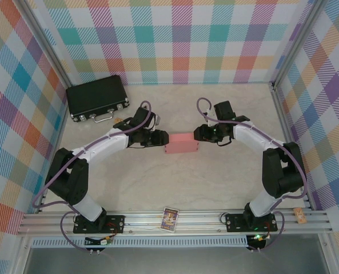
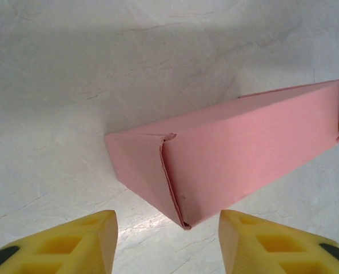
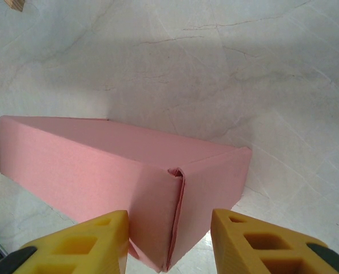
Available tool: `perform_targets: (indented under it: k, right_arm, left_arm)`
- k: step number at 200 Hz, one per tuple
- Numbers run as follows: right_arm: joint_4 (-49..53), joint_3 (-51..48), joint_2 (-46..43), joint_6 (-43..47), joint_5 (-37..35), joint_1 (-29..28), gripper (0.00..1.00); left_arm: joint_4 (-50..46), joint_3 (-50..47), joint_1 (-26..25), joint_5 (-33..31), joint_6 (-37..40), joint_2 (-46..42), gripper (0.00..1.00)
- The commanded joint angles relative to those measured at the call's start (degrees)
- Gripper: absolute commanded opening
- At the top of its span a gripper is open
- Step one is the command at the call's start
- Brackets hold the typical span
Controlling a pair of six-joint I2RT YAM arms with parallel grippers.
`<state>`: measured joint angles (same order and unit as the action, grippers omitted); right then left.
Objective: Fold the paper box
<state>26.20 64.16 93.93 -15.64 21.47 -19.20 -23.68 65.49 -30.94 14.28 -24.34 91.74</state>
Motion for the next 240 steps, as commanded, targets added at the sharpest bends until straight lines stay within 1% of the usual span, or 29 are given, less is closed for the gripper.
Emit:
perform_targets:
  k: [1,47,63,86,144,148,157,194,212,240]
  right_arm:
    - [2.4,-2.1,0.4,-0.1,-2.9,-0.3,0.42]
    - [2.2,-3.1,0.0,0.5,-2.8,-0.3,0.42]
    - [2.0,-3.6,-0.4,0.6,-2.7,-0.2,0.42]
    - [1.3,-4.4,-1.0,0.9,-2.6,-0.3,0.42]
    - [-2.1,-7.8,-3.2,0.3,-1.8,-1.2,0.41]
    - [-2.2,-7.9,-3.4,0.2,-1.9,-1.3,0.41]
    - [-2.5,-8.3,-3.7,0.0,-2.1,-1.4,0.40]
    - [-4.5,-11.7,-6.2,0.2,-2.6,-2.4,0.39]
    - [-6.2,-13.8,-8.1,0.1,-2.8,-3.2,0.39]
    - [-8.8,-16.9,-10.9,-0.1,-3.3,-4.4,0.39]
  left_arm:
    - [1.2,-1.6,0.5,-1.9,0.6,-2.7,0.54]
    - [3.3,-1.9,0.6,-1.6,-0.2,-0.5,0.55]
    - [4.2,-1.9,0.6,-0.6,-0.6,0.8,0.54]
    - [5.2,-2.2,0.6,1.1,-1.2,1.6,0.52]
    - [7.2,-4.9,0.6,1.6,-1.2,2.3,0.46]
    - [9.2,-5.0,0.6,1.7,-1.2,2.4,0.46]
    - [9.9,-5.4,0.6,2.2,-1.1,2.5,0.44]
    - [12.7,-9.0,0.5,3.5,-1.0,0.5,0.41]
    - [15.0,-11.5,0.3,4.9,-0.1,-1.1,0.40]
    - [16.0,-13.6,0.0,6.3,1.8,-2.1,0.39]
